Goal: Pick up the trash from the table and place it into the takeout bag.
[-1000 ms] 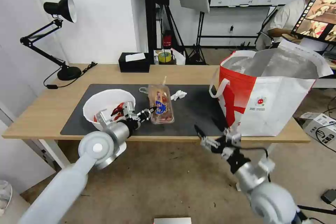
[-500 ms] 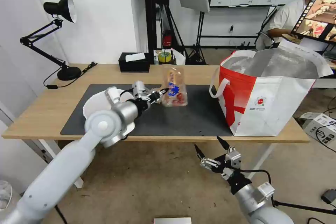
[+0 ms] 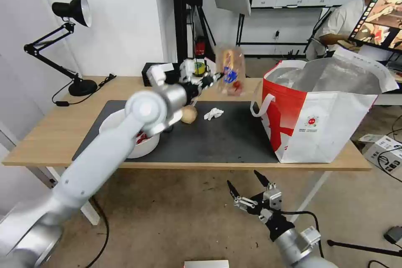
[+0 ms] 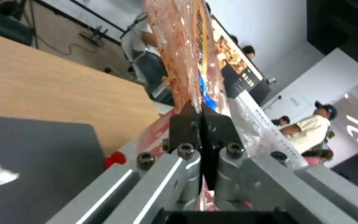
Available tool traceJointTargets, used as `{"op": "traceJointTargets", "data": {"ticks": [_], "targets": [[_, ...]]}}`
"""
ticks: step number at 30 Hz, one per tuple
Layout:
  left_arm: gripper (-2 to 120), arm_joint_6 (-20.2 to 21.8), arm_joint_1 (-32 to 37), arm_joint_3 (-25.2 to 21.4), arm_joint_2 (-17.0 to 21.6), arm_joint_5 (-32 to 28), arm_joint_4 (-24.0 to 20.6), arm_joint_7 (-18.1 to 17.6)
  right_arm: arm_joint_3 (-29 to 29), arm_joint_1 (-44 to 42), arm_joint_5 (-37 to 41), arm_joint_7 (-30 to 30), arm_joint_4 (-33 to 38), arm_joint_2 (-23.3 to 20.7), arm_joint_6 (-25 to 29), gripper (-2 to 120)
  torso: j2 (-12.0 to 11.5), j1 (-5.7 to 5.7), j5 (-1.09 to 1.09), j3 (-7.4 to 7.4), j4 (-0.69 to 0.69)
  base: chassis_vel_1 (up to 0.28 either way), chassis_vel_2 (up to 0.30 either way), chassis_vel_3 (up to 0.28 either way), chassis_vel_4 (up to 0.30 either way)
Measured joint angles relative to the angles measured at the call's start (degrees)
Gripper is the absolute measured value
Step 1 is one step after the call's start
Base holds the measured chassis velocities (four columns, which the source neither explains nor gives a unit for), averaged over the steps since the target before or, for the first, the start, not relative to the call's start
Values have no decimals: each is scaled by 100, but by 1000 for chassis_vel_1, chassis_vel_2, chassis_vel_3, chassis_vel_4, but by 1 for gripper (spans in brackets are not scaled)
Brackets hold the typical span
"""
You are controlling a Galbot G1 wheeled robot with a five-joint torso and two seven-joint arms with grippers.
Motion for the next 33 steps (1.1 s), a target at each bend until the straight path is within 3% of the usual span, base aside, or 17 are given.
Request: {"op": "traceJointTargets", "data": {"ticks": [7, 10, 11, 13, 17, 24, 28, 33], "targets": [[0, -5, -714, 389, -675, -8, 678, -7, -6, -45, -33, -15, -2, 50, -2, 100, 0, 0, 1, 0, 1, 0, 0, 0, 0], [0, -6, -1207, 602, -1367, 96, 1290, -6, 4, -98, -87, -28, 8, 172, -2, 100, 0, 0, 2, -1, -2, 0, 0, 0, 0], [0, -6, -1207, 602, -1367, 96, 1290, -6, 4, -98, -87, -28, 8, 172, -2, 100, 0, 0, 2, -1, -2, 0, 0, 0, 0], [0, -9, -1479, 758, -1884, 252, 1801, 23, -41, -137, -161, -62, -7, 264, 18, 100, 0, 0, 3, -1, -2, 0, 0, 0, 0], [0, -45, -1570, 939, -2336, 589, 2315, 107, -111, -179, -231, -91, -29, 327, 48, 100, 0, 0, 3, -1, -2, 0, 0, 0, 0], [0, -265, -1419, 1294, -2551, 1430, 2595, 338, -157, -226, -272, -105, -58, 336, 94, 100, 0, 0, 1, -1, 0, 0, 0, 0, 0], [0, -342, -1304, 1546, -2433, 1911, 2526, 577, -157, -225, -264, -106, -88, 317, 101, 100, 0, 0, 0, 0, 0, 0, 0, 0, 0], [0, -334, -1258, 1697, -2322, 2087, 2444, 761, -159, -214, -245, -98, -113, 315, 101, 100, 0, 0, 0, -1, 1, 0, 0, 0, 0]]}}
